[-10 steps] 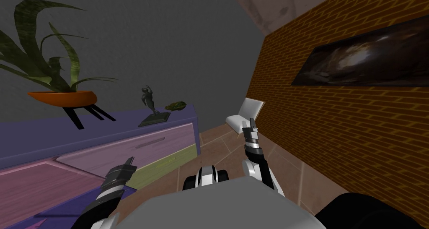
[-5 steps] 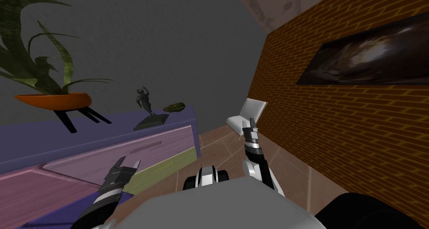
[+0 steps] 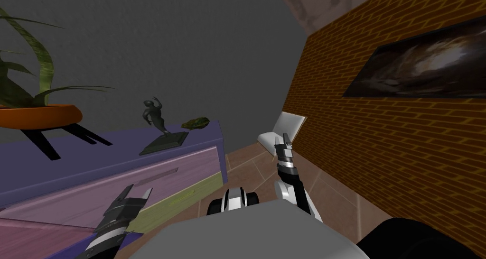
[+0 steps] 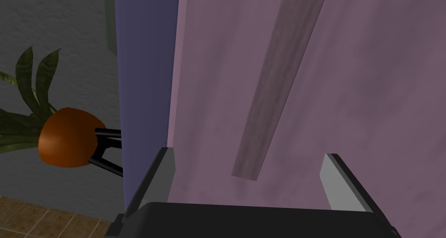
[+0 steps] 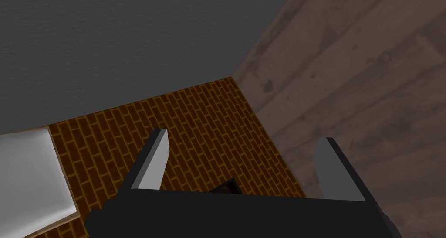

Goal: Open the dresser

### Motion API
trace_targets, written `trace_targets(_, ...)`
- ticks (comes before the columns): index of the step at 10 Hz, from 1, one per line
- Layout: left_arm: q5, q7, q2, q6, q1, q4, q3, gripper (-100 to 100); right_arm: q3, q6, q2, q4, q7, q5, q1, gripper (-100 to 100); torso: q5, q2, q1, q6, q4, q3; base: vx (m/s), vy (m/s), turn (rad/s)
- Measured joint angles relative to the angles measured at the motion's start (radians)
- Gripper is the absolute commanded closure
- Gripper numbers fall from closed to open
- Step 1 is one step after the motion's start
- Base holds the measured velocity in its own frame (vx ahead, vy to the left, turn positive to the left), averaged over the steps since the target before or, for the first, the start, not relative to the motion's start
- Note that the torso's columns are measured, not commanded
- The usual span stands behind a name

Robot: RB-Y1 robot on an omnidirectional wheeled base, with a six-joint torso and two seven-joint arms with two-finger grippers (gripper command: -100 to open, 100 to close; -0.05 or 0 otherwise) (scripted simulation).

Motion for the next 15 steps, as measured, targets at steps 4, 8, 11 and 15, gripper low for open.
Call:
trace_targets(4, 0.007, 0.035, 0.004, -0.067, 0.098, -0.02, 0.0, -100, 0.0, 0.0, 0.0, 0.0, 0.0, 0.0, 0.0, 0, 0.001, 0.002, 0.001, 0.0, 0.001, 0.001, 0.13, 0.007, 0.007)
trace_targets(8, 0.009, 0.048, 0.003, -0.093, 0.13, -0.031, -0.001, 100, 0.0, 0.0, 0.0, 0.0, 0.0, 0.0, -0.001, 0, 0.001, 0.01, 0.001, 0.0, 0.003, 0.006, -0.009, -0.005, -0.008)
trace_targets(11, 0.002, 0.021, 0.003, -0.044, 0.046, 0.001, -0.005, 100, 0.0, 0.0, 0.0, 0.0, 0.0, 0.0, -0.001, 0, -0.002, 0.006, 0.0, -0.003, 0.003, 0.003, -0.159, -0.017, -0.008)
trace_targets(15, -0.006, -0.016, -0.008, 0.023, -0.045, 0.017, -0.006, 100, 0.0, 0.0, 0.0, 0.0, 0.0, 0.0, -0.001, 0, -0.002, 0.004, 0.001, -0.003, 0.002, 0.002, -0.127, 0.005, -0.008)
